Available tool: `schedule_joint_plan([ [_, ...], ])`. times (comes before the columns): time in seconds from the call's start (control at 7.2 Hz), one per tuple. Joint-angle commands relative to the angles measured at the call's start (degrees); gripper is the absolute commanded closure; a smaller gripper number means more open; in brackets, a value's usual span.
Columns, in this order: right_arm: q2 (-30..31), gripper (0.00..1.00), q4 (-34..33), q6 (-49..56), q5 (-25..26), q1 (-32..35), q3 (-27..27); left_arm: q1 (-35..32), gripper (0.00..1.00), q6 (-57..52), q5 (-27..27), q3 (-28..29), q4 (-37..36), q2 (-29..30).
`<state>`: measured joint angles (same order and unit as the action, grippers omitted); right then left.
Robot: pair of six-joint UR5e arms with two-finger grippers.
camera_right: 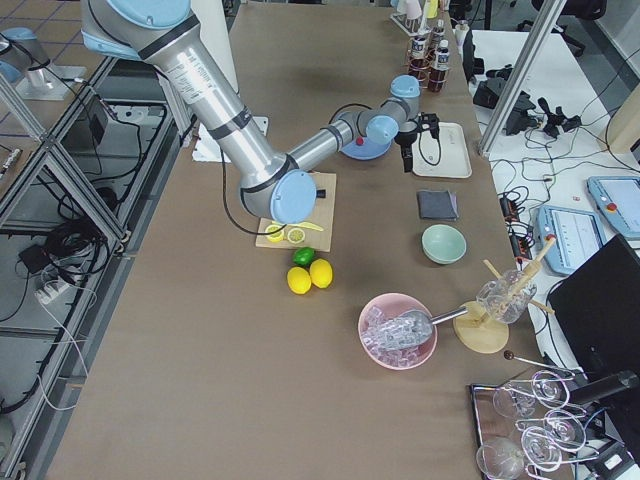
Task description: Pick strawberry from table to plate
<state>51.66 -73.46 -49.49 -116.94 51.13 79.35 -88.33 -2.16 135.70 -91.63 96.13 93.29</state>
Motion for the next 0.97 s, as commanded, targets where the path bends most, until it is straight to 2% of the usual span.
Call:
schedule_joint_plan([
  [0.0, 10.17, 0.0, -0.01, 13.13, -8.69, 10.17, 4.21, -3.25, 0.02, -7.59, -0.26, 0.13, -7.18, 0.15],
  [0.14, 14.65, 0.0, 0.07, 17.1, -12.48, 15.18, 6.06, -3.43, 0.02, -7.77, -0.26, 0.39, -7.01, -0.47],
  [0.42, 25.1, 0.0, 0.16, 29.99, -12.78, 21.87, 8.97, -3.43, 0.02, -7.68, -0.18, 0.66, -7.36, -0.47],
  [0.69, 33.47, 0.0, 0.07, 44.07, -12.43, 29.08, 8.02, -3.43, 0.02, -7.68, -0.18, 0.57, -7.19, -0.47],
  [0.83, 36.55, 0.0, -0.1, 46.13, -12.78, 32.51, 7.23, -3.43, 0.02, -7.68, -0.18, 0.4, -6.67, -0.39],
])
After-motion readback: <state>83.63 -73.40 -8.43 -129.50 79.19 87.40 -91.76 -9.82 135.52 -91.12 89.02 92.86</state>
